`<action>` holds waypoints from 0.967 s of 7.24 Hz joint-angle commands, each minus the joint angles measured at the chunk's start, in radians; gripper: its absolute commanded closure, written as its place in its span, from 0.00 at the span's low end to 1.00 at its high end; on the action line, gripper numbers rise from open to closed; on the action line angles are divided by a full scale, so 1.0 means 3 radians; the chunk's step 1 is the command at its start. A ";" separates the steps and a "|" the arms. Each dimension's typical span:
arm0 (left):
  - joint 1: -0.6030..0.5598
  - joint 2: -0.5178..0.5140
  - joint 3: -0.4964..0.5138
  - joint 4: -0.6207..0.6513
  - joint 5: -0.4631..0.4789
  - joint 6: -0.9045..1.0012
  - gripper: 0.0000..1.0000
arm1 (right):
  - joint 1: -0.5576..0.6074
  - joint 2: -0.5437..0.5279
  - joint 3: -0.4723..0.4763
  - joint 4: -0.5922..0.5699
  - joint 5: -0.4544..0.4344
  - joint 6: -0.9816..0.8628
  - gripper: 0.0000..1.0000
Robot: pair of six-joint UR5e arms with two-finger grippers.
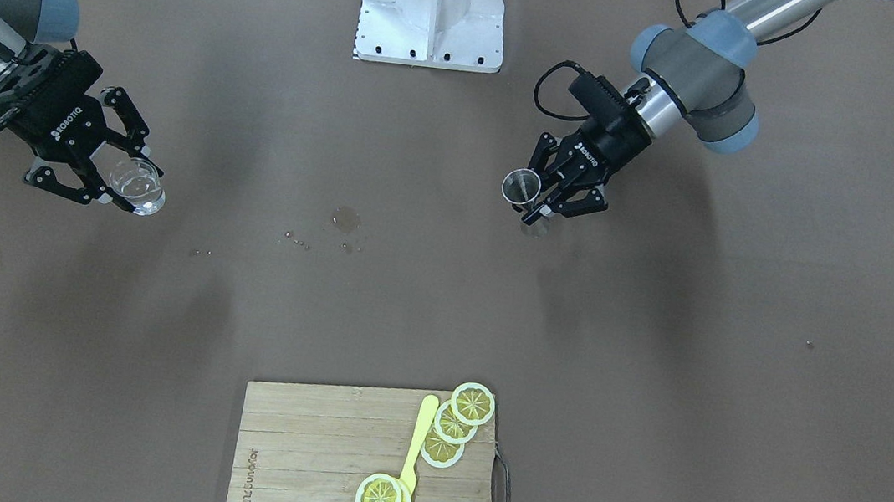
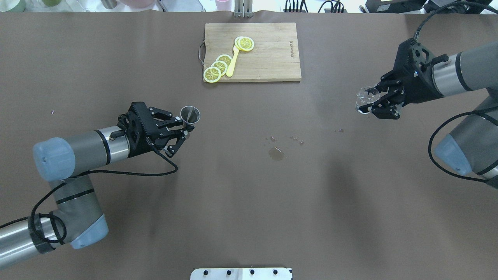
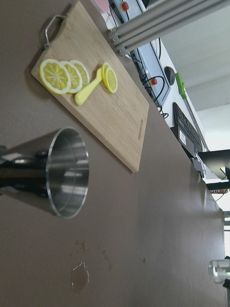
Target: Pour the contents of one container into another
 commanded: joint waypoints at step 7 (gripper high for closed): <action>-0.0226 -0.1161 0.1337 -0.0366 -0.1092 0.0326 1.00 | -0.0179 0.0231 0.0224 -0.0400 -0.0011 -0.0005 1.00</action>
